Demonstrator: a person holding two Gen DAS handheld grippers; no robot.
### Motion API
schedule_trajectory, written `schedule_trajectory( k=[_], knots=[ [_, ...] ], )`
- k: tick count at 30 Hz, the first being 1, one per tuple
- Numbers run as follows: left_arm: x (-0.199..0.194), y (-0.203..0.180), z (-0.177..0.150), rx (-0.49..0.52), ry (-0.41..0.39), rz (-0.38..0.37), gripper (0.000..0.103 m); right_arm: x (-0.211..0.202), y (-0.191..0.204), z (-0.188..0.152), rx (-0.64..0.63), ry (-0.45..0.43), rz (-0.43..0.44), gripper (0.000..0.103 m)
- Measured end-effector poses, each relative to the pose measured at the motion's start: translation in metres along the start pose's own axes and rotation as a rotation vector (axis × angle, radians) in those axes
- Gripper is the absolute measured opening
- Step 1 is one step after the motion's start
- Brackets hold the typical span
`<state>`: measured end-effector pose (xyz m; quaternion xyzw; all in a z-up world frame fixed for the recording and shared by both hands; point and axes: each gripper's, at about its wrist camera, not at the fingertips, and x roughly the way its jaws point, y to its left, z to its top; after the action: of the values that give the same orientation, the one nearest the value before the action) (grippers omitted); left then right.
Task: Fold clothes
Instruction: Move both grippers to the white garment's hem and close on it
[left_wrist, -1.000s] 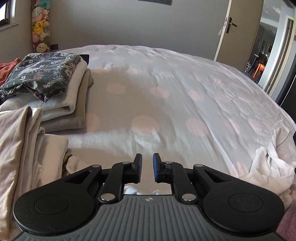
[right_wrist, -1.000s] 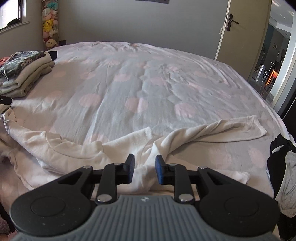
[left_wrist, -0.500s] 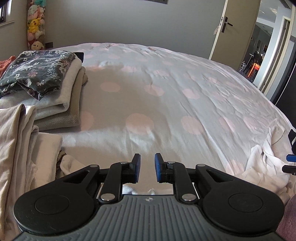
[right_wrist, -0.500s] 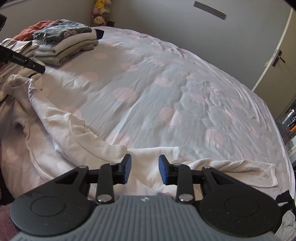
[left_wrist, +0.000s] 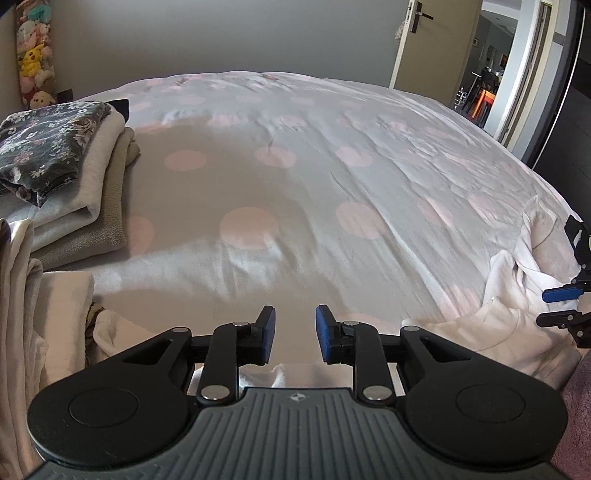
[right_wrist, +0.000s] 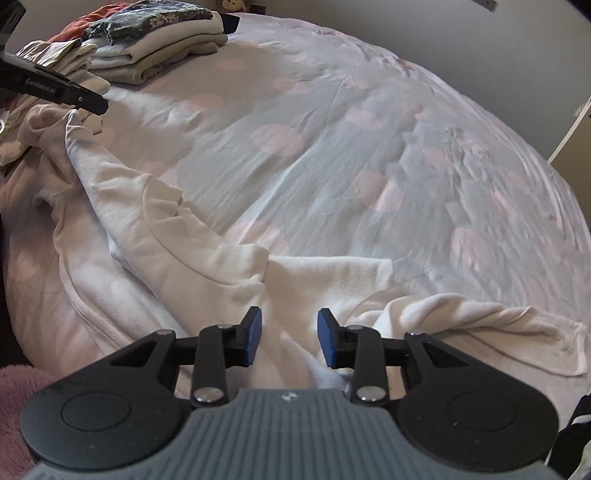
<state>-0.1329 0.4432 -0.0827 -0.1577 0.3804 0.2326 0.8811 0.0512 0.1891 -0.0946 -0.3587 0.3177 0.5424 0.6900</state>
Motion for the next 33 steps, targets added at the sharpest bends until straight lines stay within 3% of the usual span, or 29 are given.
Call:
schedule_trajectory(
  k=[5, 7, 11, 15, 20, 26, 33],
  knots=[
    [0.013, -0.016, -0.002, 0.091, 0.066, -0.043, 0.03, 0.021, -0.002, -0.006, 0.033, 0.092, 0.046, 0.042],
    [0.023, -0.023, -0.005, 0.134, 0.13, -0.035, 0.037, 0.023, 0.003, -0.008, 0.0, 0.123, 0.079, 0.042],
    [0.048, -0.033, -0.016, 0.218, 0.306, 0.028, 0.038, 0.023, 0.01, -0.012, -0.057, 0.135, 0.083, 0.042],
    [0.057, -0.052, -0.027, 0.373, 0.418, 0.032, 0.038, 0.026, 0.001, -0.012, -0.023, 0.134, 0.095, 0.043],
    [0.056, -0.067, -0.035, 0.579, 0.458, 0.03, 0.04, 0.028, -0.012, -0.013, 0.056, 0.132, 0.132, 0.045],
    [0.059, -0.054, -0.026, 0.591, 0.48, -0.053, 0.04, 0.027, -0.021, -0.013, 0.127, 0.118, 0.172, 0.046],
    [0.069, -0.036, -0.012, 0.508, 0.551, -0.149, 0.035, 0.018, -0.053, -0.014, 0.267, 0.089, 0.307, 0.051]
  ],
)
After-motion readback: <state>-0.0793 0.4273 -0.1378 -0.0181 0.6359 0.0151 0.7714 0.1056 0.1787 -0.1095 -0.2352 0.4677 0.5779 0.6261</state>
